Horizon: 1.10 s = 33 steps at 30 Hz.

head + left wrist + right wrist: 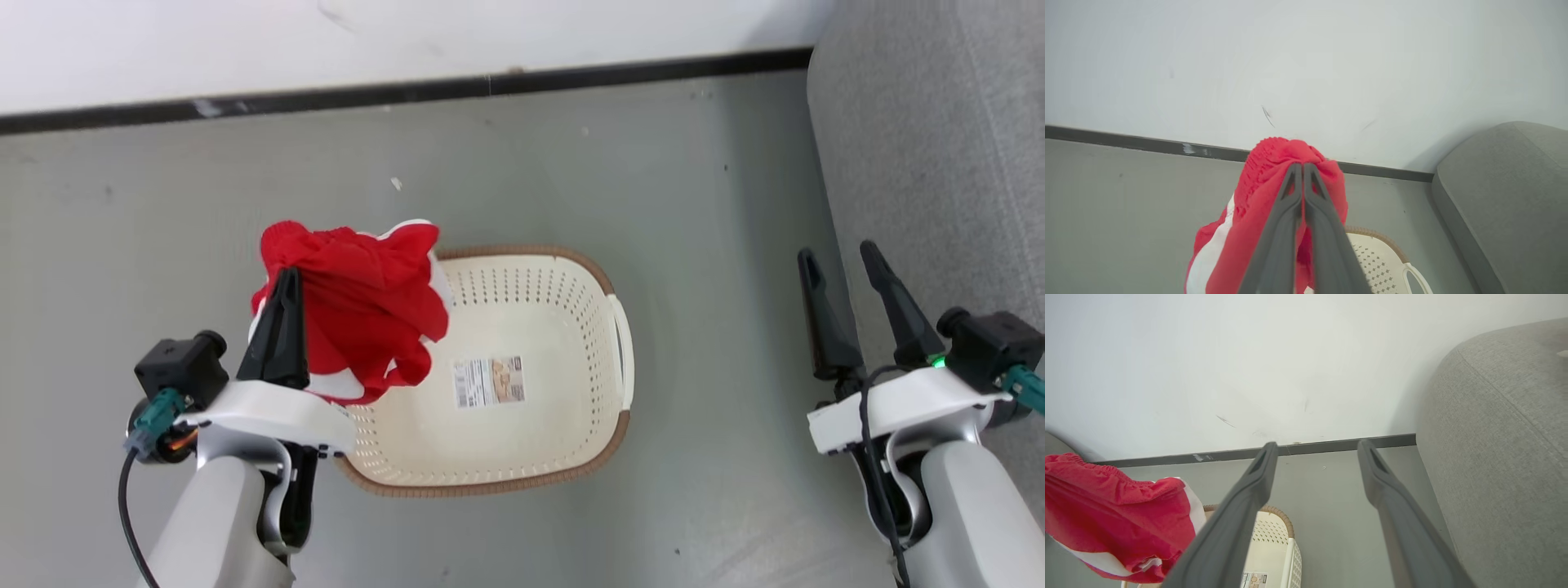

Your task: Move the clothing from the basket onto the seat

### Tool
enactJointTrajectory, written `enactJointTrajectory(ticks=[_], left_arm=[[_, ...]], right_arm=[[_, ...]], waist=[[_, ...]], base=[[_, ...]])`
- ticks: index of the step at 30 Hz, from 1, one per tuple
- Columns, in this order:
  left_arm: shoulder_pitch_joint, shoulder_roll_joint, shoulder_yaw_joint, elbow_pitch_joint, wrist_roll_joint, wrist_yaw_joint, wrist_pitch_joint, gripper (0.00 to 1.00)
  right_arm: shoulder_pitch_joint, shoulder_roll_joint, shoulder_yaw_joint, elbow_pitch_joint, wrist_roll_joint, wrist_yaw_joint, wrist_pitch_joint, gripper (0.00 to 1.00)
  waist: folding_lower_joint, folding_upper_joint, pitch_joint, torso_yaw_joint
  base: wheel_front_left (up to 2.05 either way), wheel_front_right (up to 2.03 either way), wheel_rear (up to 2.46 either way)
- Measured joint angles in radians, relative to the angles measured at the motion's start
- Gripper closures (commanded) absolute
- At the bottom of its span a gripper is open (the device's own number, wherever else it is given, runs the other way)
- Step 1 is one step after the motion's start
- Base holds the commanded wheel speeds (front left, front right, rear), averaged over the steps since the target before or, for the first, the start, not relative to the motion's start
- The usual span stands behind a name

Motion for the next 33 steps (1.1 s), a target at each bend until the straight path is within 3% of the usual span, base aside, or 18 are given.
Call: enactJointTrajectory(ticks=[14,33], left_arm=[[0.118,0.001,-0.042,-0.101,-0.016,0.002,0.0,1.0],[0.27,0.004,-0.066,-0.189,-0.016,0.041,0.032,1.0]], right_arm=[[0.118,0.001,-0.015,0.017,-0.006,0.0,0.0,0.0],[0.264,0.004,-0.019,0.012,-0.071,0.0,0.0,0.0]], waist=[[0.0,0.0,-0.19,0.028],[0.0,0.0,-0.391,0.04]], base=[[0.0,0.0,0.0],[0.0,0.0,0.0]])
